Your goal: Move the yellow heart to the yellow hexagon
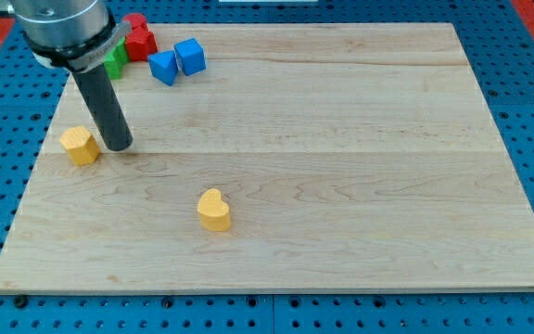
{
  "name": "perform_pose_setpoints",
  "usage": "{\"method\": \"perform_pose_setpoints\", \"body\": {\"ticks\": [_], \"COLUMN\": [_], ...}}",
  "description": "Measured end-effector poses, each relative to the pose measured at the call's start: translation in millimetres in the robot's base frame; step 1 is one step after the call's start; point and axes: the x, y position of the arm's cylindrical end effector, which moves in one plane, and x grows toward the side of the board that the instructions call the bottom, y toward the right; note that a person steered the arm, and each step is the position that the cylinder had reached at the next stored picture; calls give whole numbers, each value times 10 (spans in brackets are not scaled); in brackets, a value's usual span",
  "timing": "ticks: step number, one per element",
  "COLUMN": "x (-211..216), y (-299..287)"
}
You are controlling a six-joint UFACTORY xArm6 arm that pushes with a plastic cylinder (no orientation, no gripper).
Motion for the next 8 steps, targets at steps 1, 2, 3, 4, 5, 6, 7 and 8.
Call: {"method": "perform_pose_setpoints", "body": {"ticks": [1, 2, 3, 4, 5, 6, 7, 8], "x": [85, 623, 1248, 967, 835, 1326, 1346, 981], "y": [775, 1948, 2227, 1113, 521, 937, 440, 266]}}
